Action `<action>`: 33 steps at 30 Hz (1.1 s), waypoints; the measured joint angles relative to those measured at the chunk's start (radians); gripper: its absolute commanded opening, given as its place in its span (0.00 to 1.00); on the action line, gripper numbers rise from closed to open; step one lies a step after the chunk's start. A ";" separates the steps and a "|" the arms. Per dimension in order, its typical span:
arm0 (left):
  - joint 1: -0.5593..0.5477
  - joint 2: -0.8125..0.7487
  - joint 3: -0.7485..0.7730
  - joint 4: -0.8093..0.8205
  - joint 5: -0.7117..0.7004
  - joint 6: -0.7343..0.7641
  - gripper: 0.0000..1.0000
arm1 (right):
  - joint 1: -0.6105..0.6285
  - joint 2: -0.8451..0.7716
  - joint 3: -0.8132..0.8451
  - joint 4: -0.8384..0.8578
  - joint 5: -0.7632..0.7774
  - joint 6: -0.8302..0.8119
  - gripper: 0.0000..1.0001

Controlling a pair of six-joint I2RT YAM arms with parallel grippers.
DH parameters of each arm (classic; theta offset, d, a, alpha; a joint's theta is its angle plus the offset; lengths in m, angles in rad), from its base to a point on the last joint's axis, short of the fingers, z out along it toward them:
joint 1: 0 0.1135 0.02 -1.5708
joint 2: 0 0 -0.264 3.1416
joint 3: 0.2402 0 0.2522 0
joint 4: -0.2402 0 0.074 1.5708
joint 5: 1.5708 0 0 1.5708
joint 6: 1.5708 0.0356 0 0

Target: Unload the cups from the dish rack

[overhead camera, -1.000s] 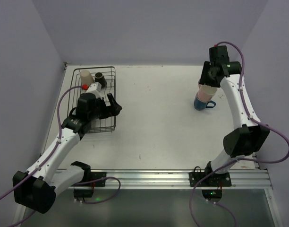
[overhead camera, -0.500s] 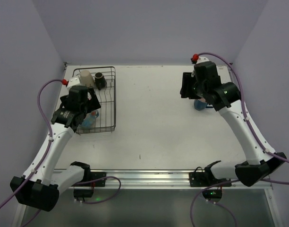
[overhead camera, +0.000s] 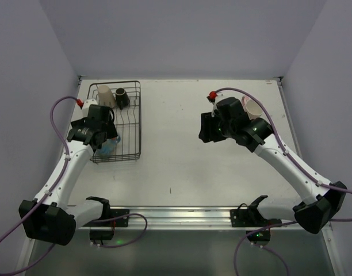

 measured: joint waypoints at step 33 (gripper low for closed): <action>0.146 0.003 0.042 0.024 0.280 0.415 0.99 | 0.035 -0.119 -0.097 0.089 -0.158 -0.071 0.55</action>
